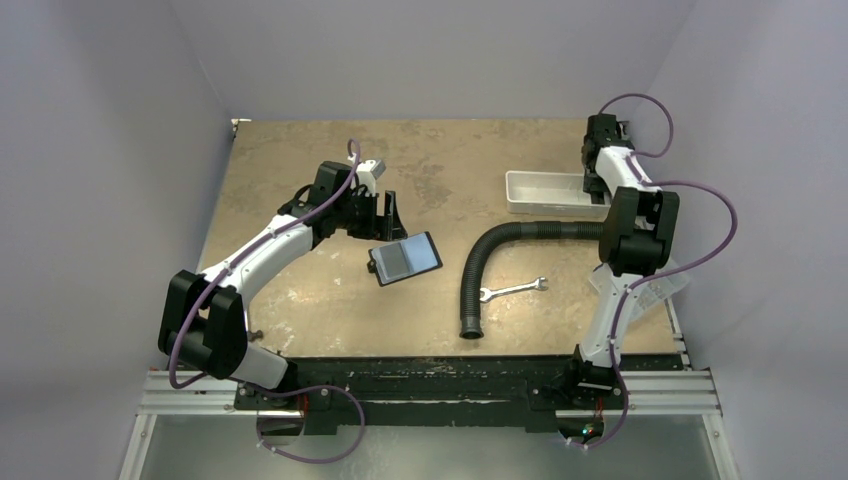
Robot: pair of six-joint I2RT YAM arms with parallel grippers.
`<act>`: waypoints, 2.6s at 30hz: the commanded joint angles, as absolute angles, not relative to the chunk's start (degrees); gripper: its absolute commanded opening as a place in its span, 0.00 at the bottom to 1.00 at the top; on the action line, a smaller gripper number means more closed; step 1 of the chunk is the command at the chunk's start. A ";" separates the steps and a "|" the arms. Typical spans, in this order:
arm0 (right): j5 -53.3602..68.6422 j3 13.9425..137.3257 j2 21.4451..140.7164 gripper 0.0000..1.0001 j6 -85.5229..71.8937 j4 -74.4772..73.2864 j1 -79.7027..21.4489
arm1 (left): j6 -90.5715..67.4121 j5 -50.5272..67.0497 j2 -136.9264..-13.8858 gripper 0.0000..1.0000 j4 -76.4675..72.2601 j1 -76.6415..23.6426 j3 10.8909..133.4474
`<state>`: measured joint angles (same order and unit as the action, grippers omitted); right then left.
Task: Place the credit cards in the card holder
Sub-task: Pick up the credit card from the storage box, then insert the credit card into the card holder.
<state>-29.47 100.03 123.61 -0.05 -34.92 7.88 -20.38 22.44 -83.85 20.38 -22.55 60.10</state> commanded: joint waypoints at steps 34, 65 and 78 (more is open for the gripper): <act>-38.23 100.81 119.41 0.36 1.78 -33.49 5.66 | -20.06 24.61 -82.18 0.77 18.11 -22.76 59.68; -13.90 89.83 98.60 0.00 -8.85 -29.05 4.48 | -20.04 23.16 -85.14 0.77 18.39 -22.34 59.60; 42.23 69.29 94.08 0.00 -31.73 1.45 -13.28 | -21.10 25.05 -93.42 0.52 18.39 -20.57 59.85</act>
